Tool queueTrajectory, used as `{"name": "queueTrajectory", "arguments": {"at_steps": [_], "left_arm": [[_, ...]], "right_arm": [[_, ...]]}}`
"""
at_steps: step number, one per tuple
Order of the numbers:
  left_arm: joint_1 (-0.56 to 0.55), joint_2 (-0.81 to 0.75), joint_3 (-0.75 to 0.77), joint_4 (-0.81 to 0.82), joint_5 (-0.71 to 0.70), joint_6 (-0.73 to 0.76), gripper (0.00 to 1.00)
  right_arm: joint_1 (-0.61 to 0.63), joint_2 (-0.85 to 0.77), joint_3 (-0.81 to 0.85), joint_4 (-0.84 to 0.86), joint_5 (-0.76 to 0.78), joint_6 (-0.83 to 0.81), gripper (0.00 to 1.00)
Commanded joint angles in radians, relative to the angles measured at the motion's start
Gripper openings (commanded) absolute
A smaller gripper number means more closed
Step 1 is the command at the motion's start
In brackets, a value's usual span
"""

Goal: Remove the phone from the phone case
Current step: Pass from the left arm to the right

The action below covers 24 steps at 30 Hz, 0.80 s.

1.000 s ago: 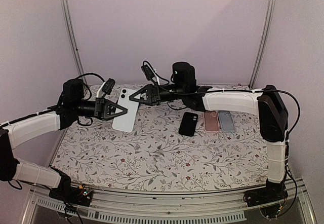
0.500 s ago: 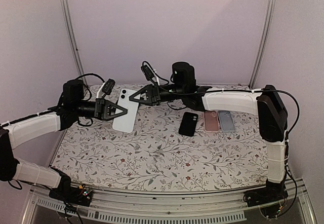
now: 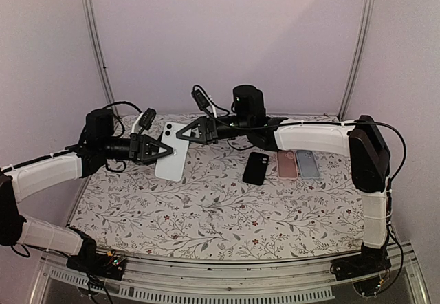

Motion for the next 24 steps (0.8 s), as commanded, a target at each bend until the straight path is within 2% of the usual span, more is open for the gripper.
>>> {"name": "queueTrajectory", "arguments": {"at_steps": [1,4,6,11,18,24], "left_arm": [[0.010,-0.016,-0.006,0.026,0.003,-0.012,0.37],[0.009,-0.009,-0.006,0.029,0.000,-0.013,0.48],[0.011,-0.009,-0.006,0.023,-0.010,-0.014,0.61],[0.019,-0.023,0.001,-0.064,-0.115,0.032,0.79],[0.069,-0.073,0.014,-0.217,-0.287,0.080,0.94],[0.118,-0.136,-0.002,-0.268,-0.372,0.089,0.99]], "right_arm": [[-0.021,0.003,0.011,-0.012,0.023,-0.026,0.00],[-0.031,-0.009,-0.002,-0.024,0.032,-0.037,0.00],[-0.039,-0.013,-0.003,-0.037,0.041,-0.048,0.00],[-0.066,-0.039,-0.011,-0.099,0.087,-0.115,0.00],[-0.088,-0.100,-0.028,-0.237,0.275,-0.348,0.00],[-0.088,-0.109,-0.028,-0.272,0.466,-0.557,0.00]]}}
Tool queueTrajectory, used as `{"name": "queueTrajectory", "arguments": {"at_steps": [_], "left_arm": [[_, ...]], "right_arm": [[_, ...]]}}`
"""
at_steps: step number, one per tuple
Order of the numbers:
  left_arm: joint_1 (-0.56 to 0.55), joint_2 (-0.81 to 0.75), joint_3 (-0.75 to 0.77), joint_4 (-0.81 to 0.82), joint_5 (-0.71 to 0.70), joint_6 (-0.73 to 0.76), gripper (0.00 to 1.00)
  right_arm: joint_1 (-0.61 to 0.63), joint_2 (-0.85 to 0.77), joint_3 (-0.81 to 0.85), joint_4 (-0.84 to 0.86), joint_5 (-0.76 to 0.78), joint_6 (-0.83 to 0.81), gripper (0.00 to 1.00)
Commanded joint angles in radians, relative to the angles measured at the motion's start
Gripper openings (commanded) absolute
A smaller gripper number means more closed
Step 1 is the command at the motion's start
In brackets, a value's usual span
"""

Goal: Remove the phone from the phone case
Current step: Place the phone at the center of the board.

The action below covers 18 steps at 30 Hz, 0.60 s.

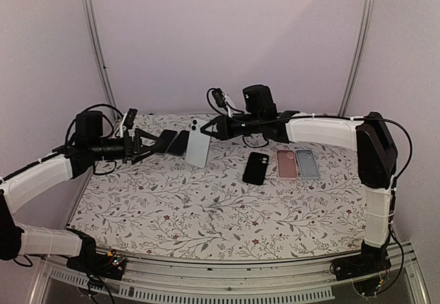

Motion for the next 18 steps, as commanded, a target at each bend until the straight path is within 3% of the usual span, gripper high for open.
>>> {"name": "queueTrajectory", "arguments": {"at_steps": [1,18], "left_arm": [[0.037,-0.048,-0.007,-0.059,-0.081,0.029,0.99],[0.100,-0.075,-0.085,-0.077,-0.072,0.060,0.99]], "right_arm": [[0.000,-0.068,0.006,0.008,0.188,-0.231,0.00],[0.060,0.113,0.107,0.086,0.623,-0.796,0.00]]}}
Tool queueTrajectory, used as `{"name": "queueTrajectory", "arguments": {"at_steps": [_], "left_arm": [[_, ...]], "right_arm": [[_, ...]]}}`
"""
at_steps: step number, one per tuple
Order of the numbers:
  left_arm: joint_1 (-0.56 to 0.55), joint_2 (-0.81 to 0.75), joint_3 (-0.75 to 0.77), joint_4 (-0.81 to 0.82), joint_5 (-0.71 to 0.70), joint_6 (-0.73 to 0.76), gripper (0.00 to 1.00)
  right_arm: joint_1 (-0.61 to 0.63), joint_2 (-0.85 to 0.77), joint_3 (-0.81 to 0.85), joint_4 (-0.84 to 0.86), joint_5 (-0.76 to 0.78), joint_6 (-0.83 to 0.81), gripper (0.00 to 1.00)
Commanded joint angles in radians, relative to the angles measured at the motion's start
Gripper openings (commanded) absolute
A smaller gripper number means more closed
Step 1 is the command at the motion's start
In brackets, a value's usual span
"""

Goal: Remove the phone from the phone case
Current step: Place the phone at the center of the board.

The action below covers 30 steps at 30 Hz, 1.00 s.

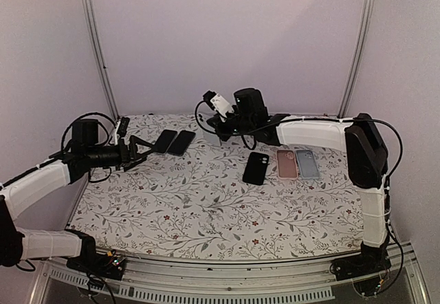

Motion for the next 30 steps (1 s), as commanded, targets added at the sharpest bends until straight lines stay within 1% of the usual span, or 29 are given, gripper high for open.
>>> {"name": "queueTrajectory", "arguments": {"at_steps": [1,6,8,15,24,30], "left_arm": [[0.032,-0.024,-0.019,-0.017,0.000,0.029,0.99],[0.058,-0.047,-0.037,-0.041,-0.008,0.049,0.99],[0.069,-0.059,-0.054,-0.035,-0.002,0.045,0.99],[0.092,-0.077,-0.081,-0.027,0.017,0.044,0.99],[0.114,-0.090,-0.098,-0.022,0.028,0.049,0.99],[0.121,-0.097,-0.099,-0.024,0.036,0.052,0.99]], "right_arm": [[0.036,0.062,0.047,0.073,0.183,-0.222,0.00],[0.061,0.100,0.046,0.086,0.273,-0.354,0.00],[0.076,0.122,0.046,0.098,0.317,-0.431,0.00],[0.108,0.186,0.046,0.144,0.431,-0.597,0.00],[0.139,0.259,0.047,0.206,0.510,-0.743,0.00],[0.150,0.287,0.044,0.226,0.541,-0.790,0.00]]}}
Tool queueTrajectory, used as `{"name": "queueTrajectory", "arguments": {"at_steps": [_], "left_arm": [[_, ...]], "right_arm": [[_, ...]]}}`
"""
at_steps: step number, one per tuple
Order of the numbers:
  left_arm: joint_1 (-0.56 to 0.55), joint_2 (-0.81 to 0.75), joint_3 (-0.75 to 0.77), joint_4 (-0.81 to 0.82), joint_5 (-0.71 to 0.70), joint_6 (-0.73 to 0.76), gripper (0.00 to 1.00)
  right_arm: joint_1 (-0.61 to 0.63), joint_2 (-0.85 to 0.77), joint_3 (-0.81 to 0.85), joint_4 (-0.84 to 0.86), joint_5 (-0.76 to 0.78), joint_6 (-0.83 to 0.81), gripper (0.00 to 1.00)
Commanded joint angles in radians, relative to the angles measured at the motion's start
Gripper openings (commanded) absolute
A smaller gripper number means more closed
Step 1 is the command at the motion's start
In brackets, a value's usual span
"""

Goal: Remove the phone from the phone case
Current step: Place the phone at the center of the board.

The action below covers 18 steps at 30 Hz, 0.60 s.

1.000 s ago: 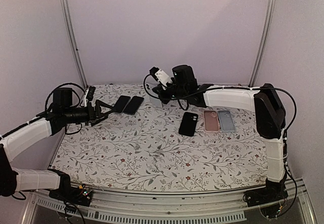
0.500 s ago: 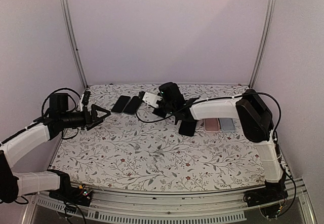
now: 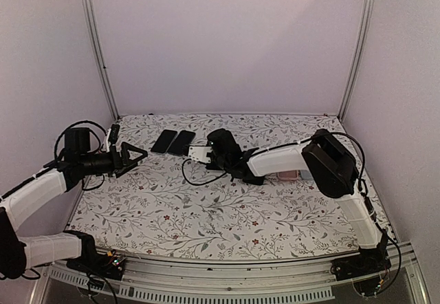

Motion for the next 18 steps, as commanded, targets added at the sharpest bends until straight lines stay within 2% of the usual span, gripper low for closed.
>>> {"name": "queueTrajectory", "arguments": {"at_steps": [1,10,18], "left_arm": [[0.017,-0.015,-0.014,0.007,0.023,0.020,0.99],[0.019,-0.015,-0.018,0.012,0.031,0.019,0.99],[0.019,-0.019,-0.020,0.013,0.028,0.016,0.99]], "right_arm": [[0.014,0.022,0.033,0.084,0.058,-0.064,0.00],[0.024,0.027,0.010,0.085,0.055,-0.064,0.00],[0.031,0.031,0.005,0.065,0.021,0.018,0.10]]}}
